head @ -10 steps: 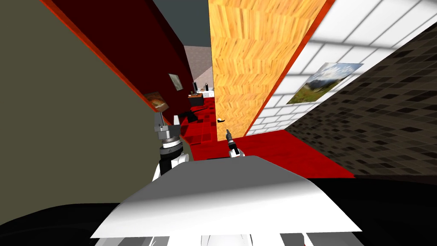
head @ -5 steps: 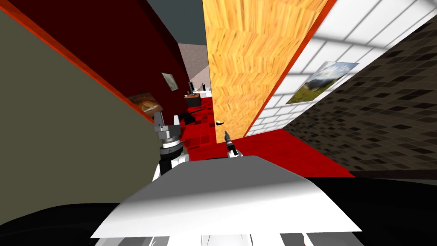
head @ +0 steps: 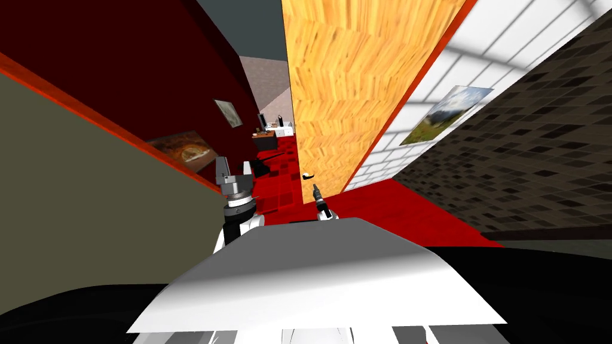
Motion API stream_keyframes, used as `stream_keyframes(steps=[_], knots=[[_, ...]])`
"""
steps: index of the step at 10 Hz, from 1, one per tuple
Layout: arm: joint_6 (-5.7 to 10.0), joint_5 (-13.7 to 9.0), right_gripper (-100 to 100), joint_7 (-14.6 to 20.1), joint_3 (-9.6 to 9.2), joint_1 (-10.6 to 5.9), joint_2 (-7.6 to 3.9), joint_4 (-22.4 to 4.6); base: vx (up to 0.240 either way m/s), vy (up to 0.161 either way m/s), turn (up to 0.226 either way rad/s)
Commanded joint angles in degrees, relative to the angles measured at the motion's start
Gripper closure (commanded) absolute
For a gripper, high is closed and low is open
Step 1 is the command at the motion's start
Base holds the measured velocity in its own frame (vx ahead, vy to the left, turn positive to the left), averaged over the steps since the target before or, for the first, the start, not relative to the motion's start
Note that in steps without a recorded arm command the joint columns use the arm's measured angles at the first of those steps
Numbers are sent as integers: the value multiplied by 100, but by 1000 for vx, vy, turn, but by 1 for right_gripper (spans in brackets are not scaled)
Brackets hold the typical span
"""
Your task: Pull the door open
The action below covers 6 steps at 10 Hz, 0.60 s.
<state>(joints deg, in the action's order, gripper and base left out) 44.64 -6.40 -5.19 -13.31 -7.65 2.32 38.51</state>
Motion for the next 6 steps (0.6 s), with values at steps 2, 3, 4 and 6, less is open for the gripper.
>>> stream_keyframes(steps=[2,3,4,6], knots=[[27,-50,-100,-21,58,-12,-121,39,-18,-35,224],[40,-75,-100,-31,88,-18,-180,56,-53,-50,242],[55,-105,-100,-43,125,-25,-252,76,-67,-41,227],[78,-156,-100,-61,189,-37,-363,104,-54,-34,186]])
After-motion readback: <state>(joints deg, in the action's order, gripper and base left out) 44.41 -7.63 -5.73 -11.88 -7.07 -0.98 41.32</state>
